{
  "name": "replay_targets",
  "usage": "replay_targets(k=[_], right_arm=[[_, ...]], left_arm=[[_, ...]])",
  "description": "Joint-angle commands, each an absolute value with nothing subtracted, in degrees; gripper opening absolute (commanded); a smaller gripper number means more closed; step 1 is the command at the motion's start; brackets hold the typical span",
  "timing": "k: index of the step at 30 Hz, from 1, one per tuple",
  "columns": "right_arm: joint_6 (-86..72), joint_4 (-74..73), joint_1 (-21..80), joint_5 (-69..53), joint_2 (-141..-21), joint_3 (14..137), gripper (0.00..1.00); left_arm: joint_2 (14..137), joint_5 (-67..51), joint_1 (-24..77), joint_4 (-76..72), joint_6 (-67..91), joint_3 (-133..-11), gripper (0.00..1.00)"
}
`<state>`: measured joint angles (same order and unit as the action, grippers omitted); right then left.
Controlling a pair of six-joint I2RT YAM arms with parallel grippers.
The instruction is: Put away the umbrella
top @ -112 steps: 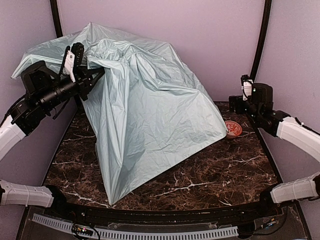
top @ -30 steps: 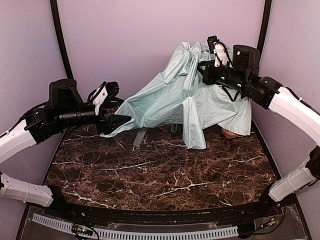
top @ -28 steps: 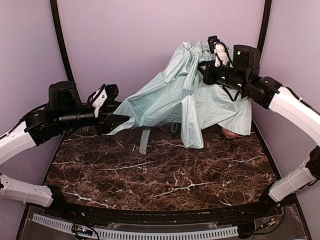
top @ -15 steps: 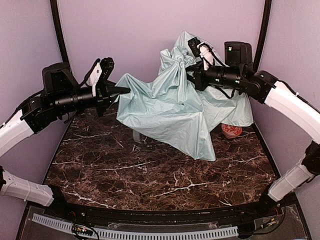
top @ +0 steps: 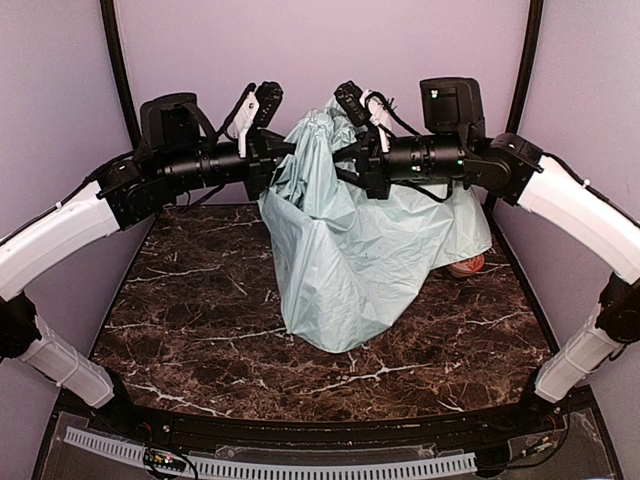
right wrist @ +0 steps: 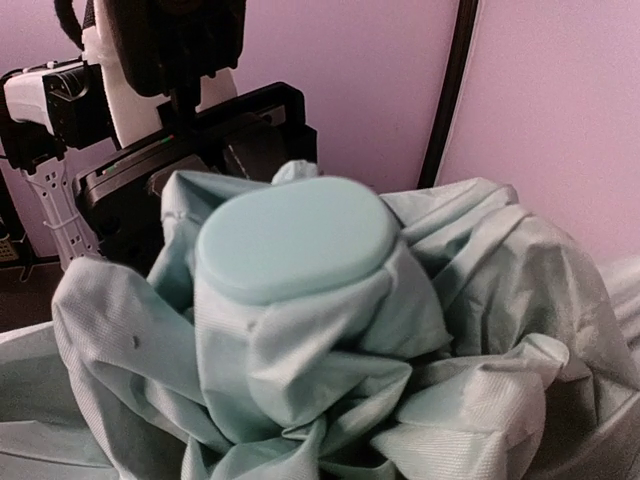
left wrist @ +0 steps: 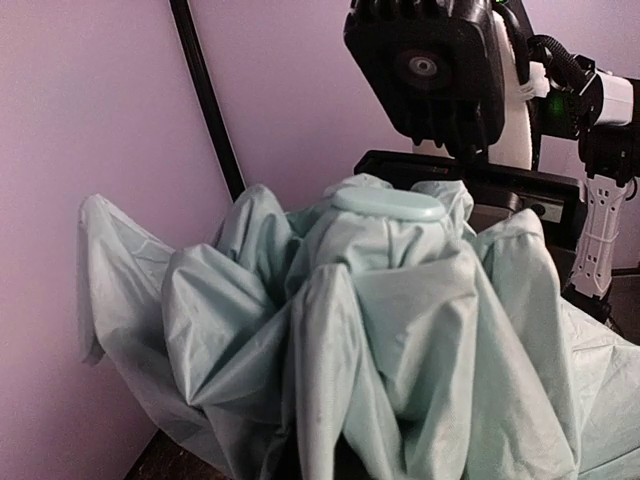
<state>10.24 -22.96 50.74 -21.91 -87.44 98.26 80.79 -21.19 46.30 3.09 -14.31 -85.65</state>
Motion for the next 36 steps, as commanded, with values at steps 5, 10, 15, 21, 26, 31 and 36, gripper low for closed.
replay_targets(k=[5,10,15,21,26,31,36], right_arm=[[5.0,-20.5,53.3,-30.2,-87.8,100.7,0.00],[4.8,-22.1,51.7,-27.8,-88.2,100.8,0.00],[2.6,-20.5,48.4,-29.7,-87.5,98.7,0.00],[-5.2,-15.2,44.1,-24.7,-86.2,94.2,0.00],[-15.9,-7.4,36.8,-26.0,-84.2,86.7,0.00],[-11.5,-5.7,36.0,-30.2,-83.0,83.9,0.00],[1.6,-10.0,35.9,-38.2,-81.1,83.3,0.00]], left_arm=[[81.0,-20.2,48.4,-2.3,-12.5,-85.0,0.01],[83.1,-23.1,47.6,1.8,-11.7,-84.4,0.29],[82.4,-30.5,44.9,1.0,-8.9,-81.8,0.58],[78.6,-29.8,41.4,0.0,-7.9,-79.2,0.83],[72.6,-23.3,39.4,1.0,-11.4,-77.7,0.96],[68.7,-21.9,38.2,2.0,-12.3,-74.6,0.99],[68.8,-21.8,37.9,4.4,-11.9,-73.0,0.99]])
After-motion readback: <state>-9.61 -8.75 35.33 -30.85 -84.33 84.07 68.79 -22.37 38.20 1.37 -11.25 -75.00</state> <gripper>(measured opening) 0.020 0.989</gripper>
